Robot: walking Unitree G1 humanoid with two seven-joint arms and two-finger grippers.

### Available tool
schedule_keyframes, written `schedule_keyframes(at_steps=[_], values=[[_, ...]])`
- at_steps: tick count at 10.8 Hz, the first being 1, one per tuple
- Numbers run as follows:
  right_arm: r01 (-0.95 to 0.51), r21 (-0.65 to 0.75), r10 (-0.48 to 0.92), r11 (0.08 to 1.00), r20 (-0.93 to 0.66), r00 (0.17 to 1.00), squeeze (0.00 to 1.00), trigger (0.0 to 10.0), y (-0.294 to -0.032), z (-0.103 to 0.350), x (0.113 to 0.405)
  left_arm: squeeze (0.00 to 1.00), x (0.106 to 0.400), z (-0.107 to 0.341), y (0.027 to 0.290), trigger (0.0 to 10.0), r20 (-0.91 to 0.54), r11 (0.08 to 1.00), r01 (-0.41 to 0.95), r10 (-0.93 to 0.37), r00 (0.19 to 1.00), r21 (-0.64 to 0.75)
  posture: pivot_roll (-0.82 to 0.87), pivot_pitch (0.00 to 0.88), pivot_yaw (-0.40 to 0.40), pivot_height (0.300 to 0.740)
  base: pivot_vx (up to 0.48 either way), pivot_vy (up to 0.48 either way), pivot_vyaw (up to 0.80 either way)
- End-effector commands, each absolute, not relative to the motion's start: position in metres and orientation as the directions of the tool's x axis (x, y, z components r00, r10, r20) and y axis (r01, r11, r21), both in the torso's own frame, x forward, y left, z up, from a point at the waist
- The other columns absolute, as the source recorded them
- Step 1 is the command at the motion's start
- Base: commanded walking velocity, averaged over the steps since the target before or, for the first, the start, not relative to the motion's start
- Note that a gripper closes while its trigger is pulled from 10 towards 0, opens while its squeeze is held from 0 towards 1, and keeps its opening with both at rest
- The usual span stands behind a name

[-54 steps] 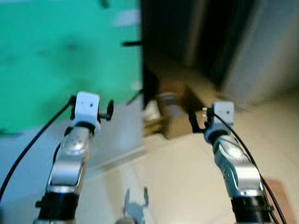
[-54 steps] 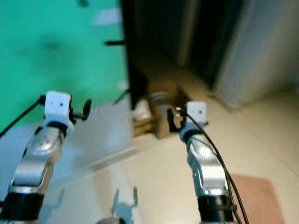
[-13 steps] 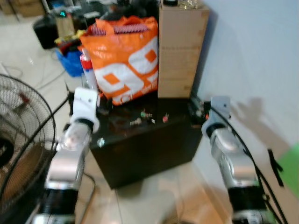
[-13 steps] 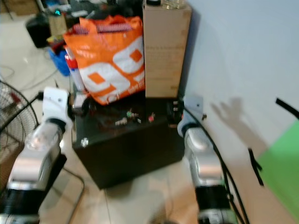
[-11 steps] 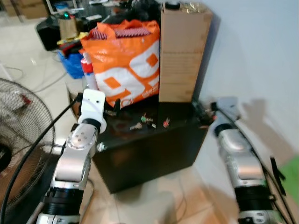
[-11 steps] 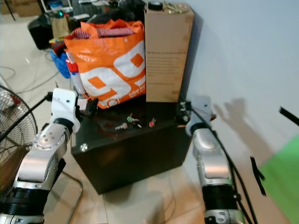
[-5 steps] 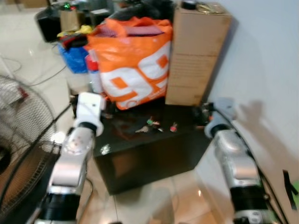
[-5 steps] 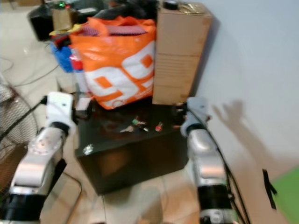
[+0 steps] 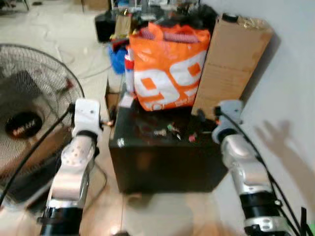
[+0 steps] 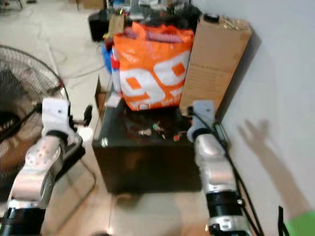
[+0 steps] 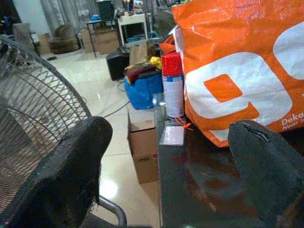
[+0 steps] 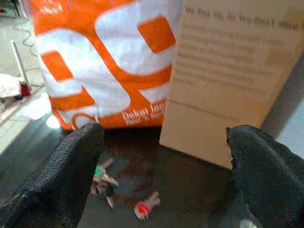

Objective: Hang keys on a hook

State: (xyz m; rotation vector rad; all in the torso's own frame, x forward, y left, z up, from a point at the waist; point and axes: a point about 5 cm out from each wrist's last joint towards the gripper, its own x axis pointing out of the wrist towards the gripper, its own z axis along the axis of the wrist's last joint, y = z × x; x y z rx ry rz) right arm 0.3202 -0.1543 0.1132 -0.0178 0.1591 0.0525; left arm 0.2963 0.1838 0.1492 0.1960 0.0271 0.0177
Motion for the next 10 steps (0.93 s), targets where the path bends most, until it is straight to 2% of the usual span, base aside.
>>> schedule_keyframes(at_steps=[1,7,10], values=[[-0.063,-0.005,0.061,0.998,-0.154,0.986,1.00,10.0,-0.150,0.114,0.319,0.00,0.296,0.152,0.186,10.0,-0.010,0.981,-0.021,0.023,1.000,0.192,0.01,0.000,-0.033,0.740,0.000,0.000,0.00],[-0.033,-0.031,0.027,0.999,-0.176,0.984,1.00,10.0,-0.165,0.108,0.298,0.00,0.287,0.143,0.170,10.0,-0.031,0.979,0.058,-0.053,0.998,0.196,-0.05,0.000,0.001,0.740,0.303,0.000,0.00],[-0.040,-0.033,0.033,0.999,-0.185,0.982,0.98,10.0,-0.166,0.110,0.285,0.00,0.287,0.143,0.169,10.0,-0.034,0.978,0.088,-0.083,0.996,0.190,-0.08,0.000,-0.002,0.740,0.349,0.000,0.00]])
